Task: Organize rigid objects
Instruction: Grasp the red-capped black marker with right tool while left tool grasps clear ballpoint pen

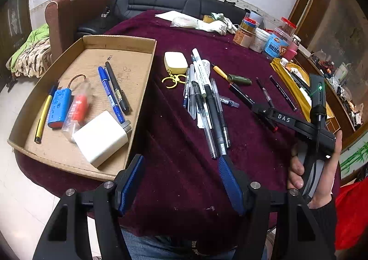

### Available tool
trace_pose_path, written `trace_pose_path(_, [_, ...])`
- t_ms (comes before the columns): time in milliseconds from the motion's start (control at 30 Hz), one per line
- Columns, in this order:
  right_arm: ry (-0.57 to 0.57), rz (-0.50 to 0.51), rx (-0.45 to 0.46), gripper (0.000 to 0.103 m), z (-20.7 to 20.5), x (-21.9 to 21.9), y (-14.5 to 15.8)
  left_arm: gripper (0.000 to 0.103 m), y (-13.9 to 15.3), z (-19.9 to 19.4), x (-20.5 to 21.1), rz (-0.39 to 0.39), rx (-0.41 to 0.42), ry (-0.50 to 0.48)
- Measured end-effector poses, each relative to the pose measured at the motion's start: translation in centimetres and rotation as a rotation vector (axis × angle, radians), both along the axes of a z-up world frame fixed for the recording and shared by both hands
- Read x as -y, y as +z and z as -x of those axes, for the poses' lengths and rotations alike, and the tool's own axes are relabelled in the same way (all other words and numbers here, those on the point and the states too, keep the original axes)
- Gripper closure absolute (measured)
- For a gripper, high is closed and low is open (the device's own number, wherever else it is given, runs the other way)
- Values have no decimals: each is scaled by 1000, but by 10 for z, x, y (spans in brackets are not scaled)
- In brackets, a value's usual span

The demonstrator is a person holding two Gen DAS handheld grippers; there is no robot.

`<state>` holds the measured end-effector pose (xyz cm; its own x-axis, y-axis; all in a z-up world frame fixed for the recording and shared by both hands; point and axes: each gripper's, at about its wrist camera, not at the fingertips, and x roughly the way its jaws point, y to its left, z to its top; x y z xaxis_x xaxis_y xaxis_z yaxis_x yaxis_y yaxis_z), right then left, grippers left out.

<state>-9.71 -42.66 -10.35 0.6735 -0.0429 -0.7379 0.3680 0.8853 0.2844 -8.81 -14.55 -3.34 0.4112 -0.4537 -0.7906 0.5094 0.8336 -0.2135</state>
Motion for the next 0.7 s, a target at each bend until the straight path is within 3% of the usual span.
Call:
trace_pose_path(133, [20,22,1,88,5,-15,6,33,-4,-2,3,-5,-13,-1])
trace_pose_path(367, [3,107,-11,89,7,-46,4,33,-9,2,14,-27,-16,-23])
trace_pose_path(700, [10,-17,11,87,10,-33,2,33,-10,6,29,-45,-15,-48])
